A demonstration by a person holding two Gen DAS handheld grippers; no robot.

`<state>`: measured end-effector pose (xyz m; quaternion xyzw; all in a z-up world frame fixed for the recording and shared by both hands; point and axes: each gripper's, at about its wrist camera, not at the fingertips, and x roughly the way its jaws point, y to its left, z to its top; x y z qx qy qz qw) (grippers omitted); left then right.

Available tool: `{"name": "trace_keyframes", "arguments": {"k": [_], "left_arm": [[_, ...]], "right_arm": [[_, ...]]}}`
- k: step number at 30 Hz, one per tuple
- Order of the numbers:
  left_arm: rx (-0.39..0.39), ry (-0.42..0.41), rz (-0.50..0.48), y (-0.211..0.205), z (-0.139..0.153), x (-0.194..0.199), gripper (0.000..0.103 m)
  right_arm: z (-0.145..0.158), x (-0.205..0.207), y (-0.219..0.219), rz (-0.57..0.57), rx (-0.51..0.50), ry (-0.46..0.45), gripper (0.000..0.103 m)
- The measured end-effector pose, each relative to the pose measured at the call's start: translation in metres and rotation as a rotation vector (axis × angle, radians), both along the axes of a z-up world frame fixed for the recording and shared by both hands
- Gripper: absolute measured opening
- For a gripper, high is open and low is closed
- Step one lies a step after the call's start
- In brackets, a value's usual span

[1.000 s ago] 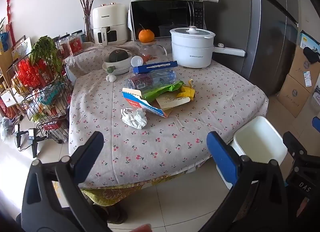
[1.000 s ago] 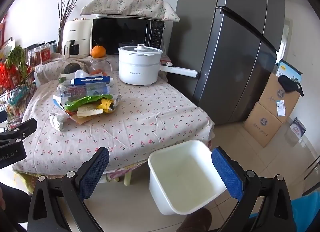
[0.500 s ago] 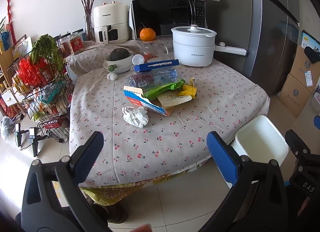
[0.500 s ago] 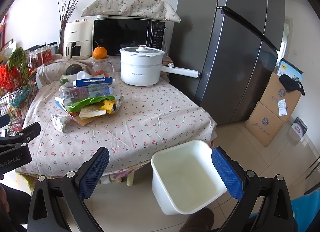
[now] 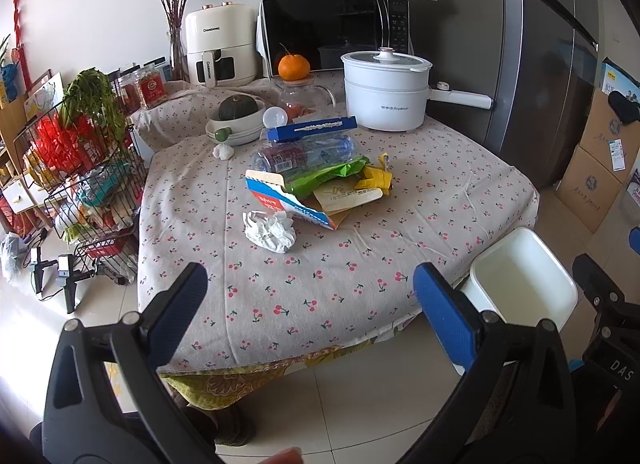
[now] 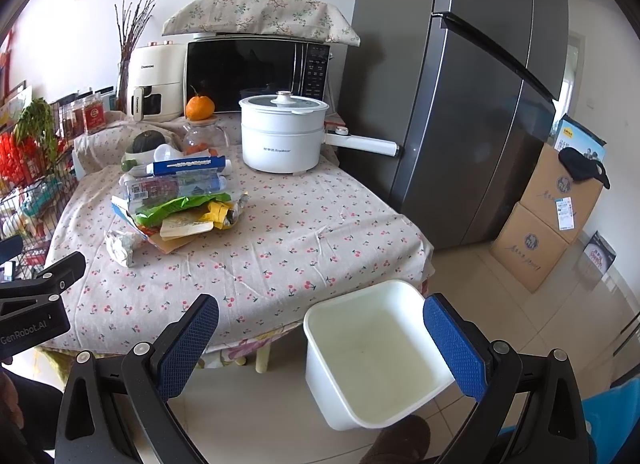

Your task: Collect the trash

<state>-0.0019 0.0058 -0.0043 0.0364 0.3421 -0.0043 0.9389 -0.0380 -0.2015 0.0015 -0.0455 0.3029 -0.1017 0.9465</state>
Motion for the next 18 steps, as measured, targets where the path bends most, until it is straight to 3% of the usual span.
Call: {"name": "trace_keyframes", "arguments": {"k": [18], "left_arm": [[0.0,0.0,-0.001,-0.0001,-0.0005,-0.0002,0.102]], "right_arm": [[0.0017,-0.0008,0.0011,0.003,0.001,-0.003,0.103]]}}
